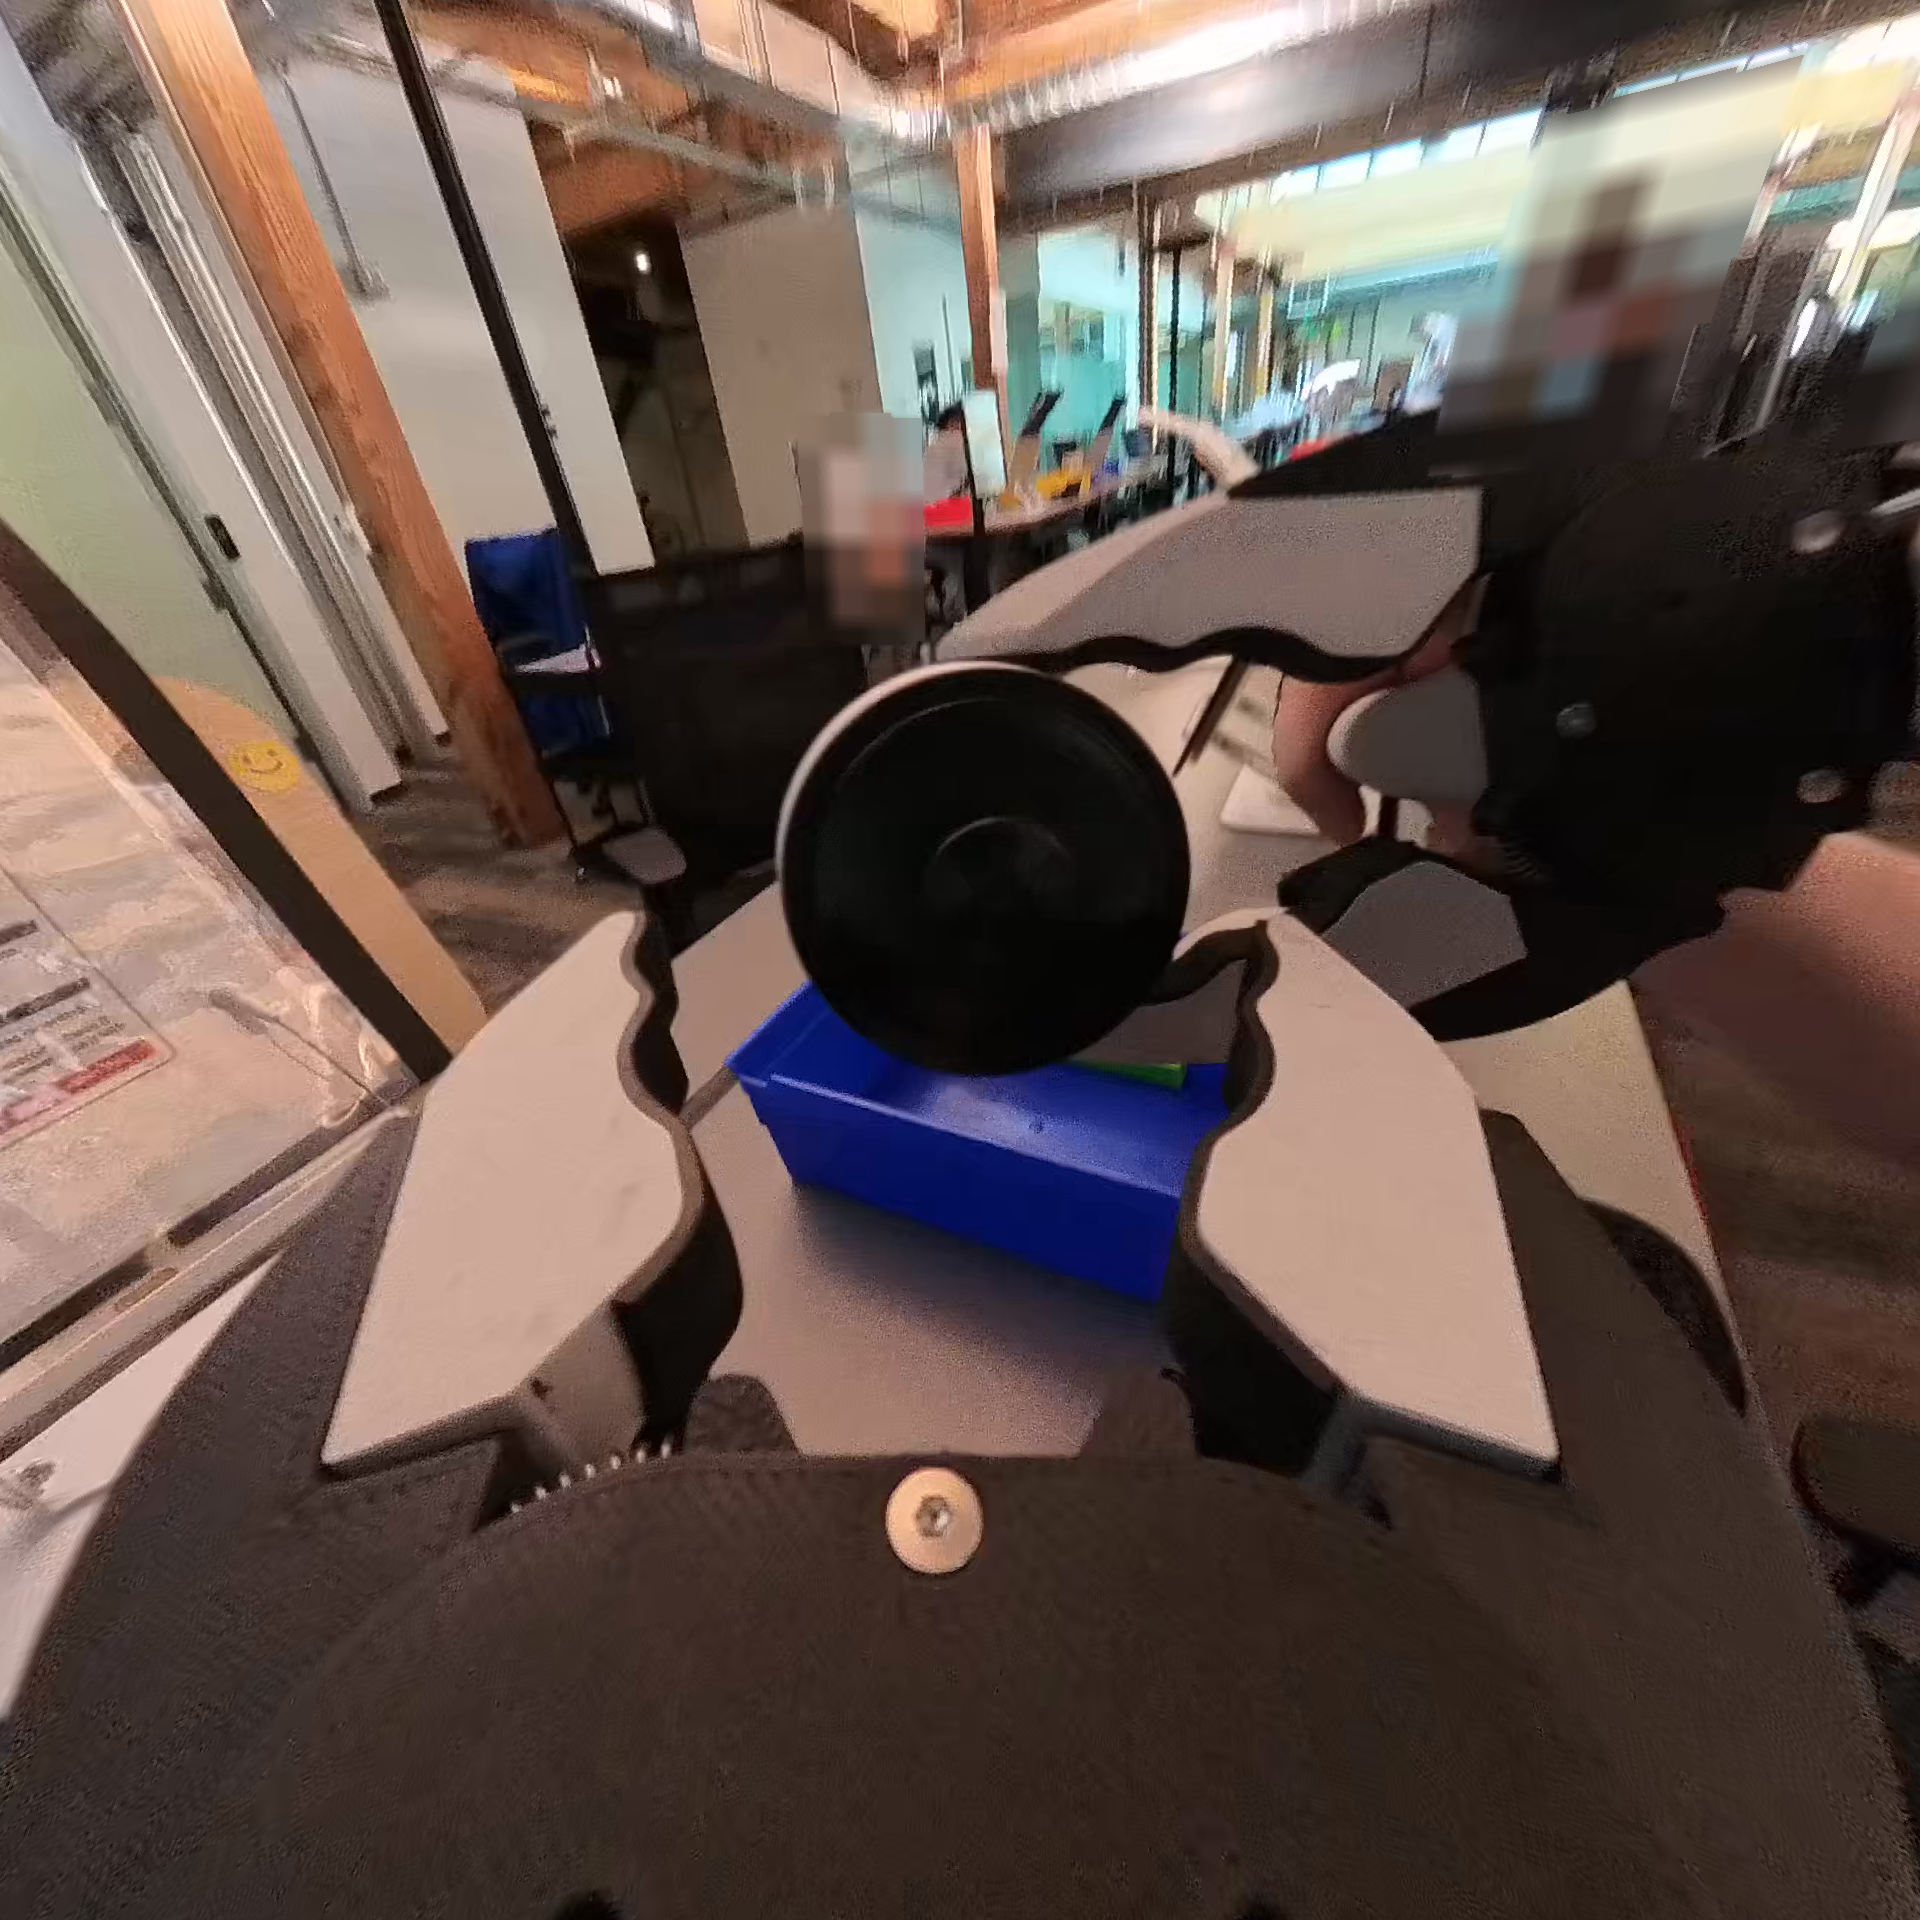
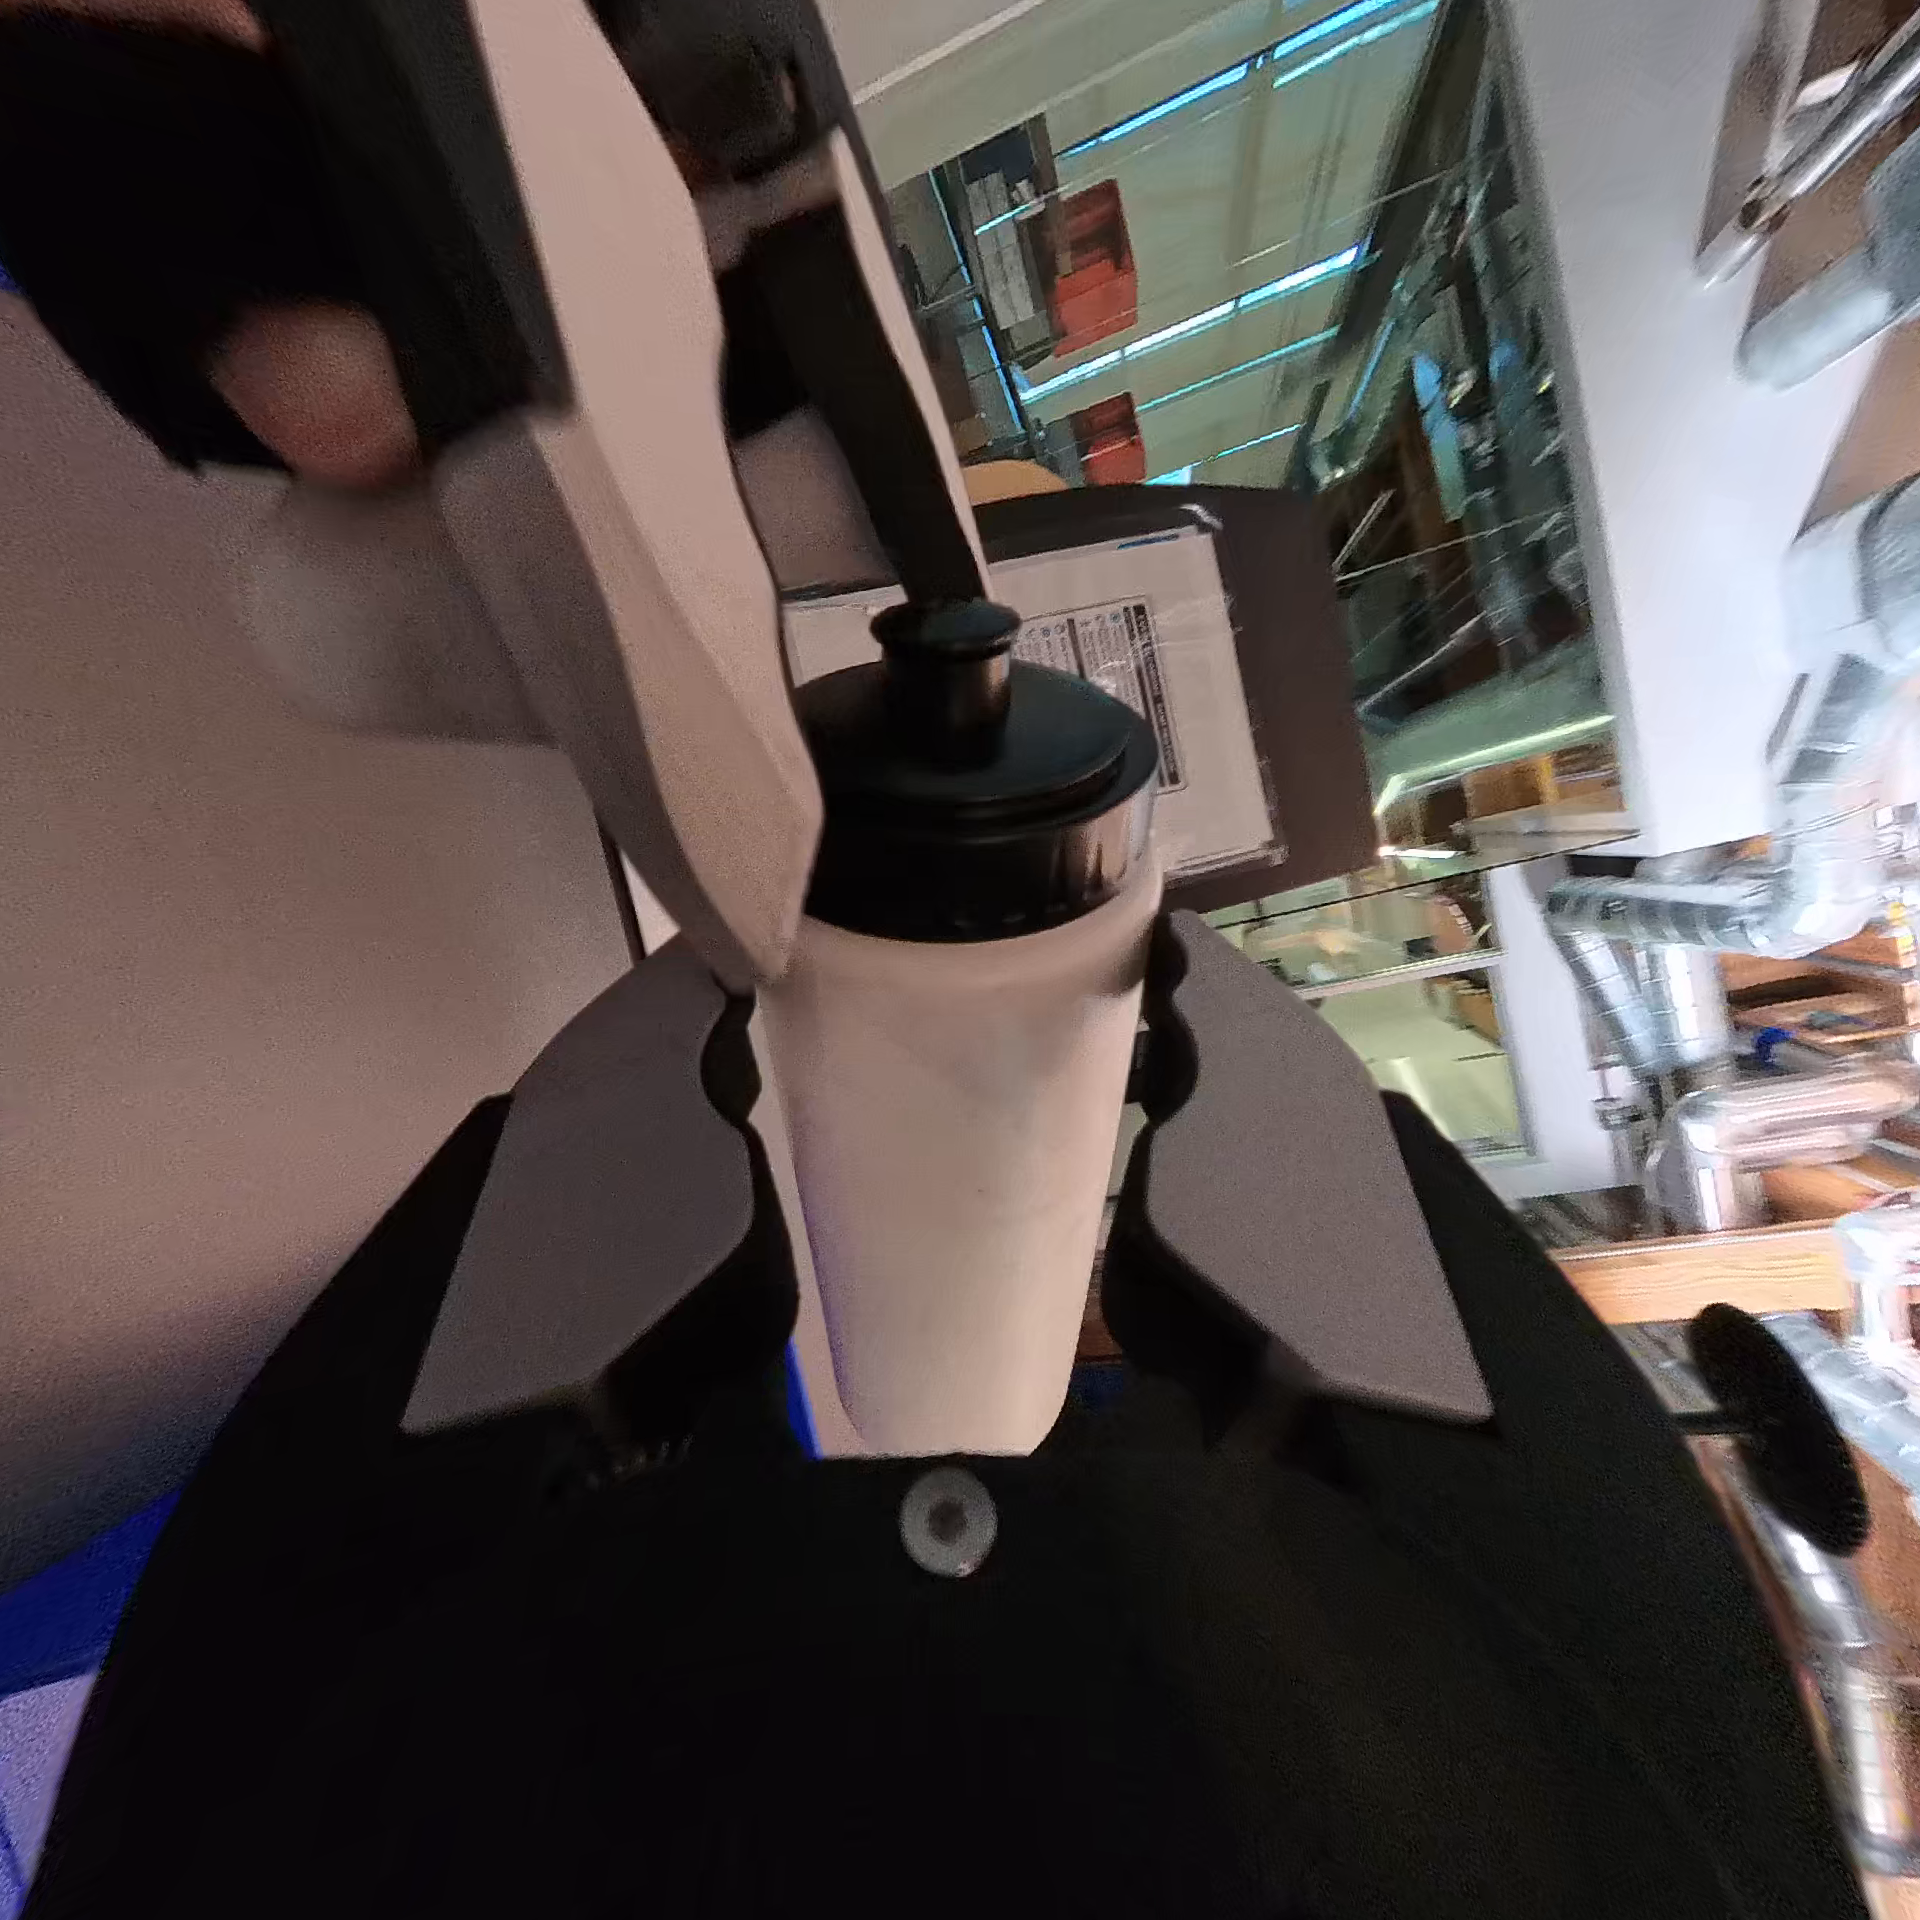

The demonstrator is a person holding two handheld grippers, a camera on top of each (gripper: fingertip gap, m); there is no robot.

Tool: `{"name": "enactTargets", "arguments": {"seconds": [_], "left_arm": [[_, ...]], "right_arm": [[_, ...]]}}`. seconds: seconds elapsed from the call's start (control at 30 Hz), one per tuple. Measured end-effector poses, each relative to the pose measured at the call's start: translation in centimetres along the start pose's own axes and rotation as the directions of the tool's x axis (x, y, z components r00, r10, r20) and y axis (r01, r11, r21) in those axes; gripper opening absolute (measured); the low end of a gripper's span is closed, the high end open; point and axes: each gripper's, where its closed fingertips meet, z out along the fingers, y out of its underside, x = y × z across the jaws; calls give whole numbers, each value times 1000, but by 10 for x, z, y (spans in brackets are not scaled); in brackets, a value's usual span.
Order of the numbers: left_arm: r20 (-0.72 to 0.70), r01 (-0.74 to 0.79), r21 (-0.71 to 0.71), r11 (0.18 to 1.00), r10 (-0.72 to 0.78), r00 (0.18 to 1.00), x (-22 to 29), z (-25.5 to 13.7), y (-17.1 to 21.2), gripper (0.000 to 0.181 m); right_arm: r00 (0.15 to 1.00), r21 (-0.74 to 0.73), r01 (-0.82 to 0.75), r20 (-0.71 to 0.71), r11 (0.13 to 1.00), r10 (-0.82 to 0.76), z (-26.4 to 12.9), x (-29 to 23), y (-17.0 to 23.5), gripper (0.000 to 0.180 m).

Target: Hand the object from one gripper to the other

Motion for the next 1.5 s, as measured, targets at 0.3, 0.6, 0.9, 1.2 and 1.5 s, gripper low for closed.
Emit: {"name": "enactTargets", "arguments": {"seconds": [0.3, 0.6, 0.9, 1.2, 1.5], "left_arm": [[7, -77, -8, 997, 77, 997, 8, 11, 5, 77], [-144, -238, -505, 830, 191, 971, -8, 45, 4, 78], [-241, -285, -926, 250, 190, 952, -32, 45, -18, 78], [-252, -279, -957, 78, 253, 934, -48, 34, -27, 78], [-203, -205, -979, -12, 224, 953, -73, -6, -50, 78]], "right_arm": [[990, -14, 102, -98, 995, -103, -1, -12, 4, 74], [885, 182, -360, -245, 915, 397, 11, 9, 33, 73], [496, 474, -734, -115, 486, 861, 23, 42, 25, 72], [433, 577, -722, -53, 381, 900, 5, 48, 22, 76], [309, 381, -907, 309, 181, 899, -4, -74, 24, 86]]}}
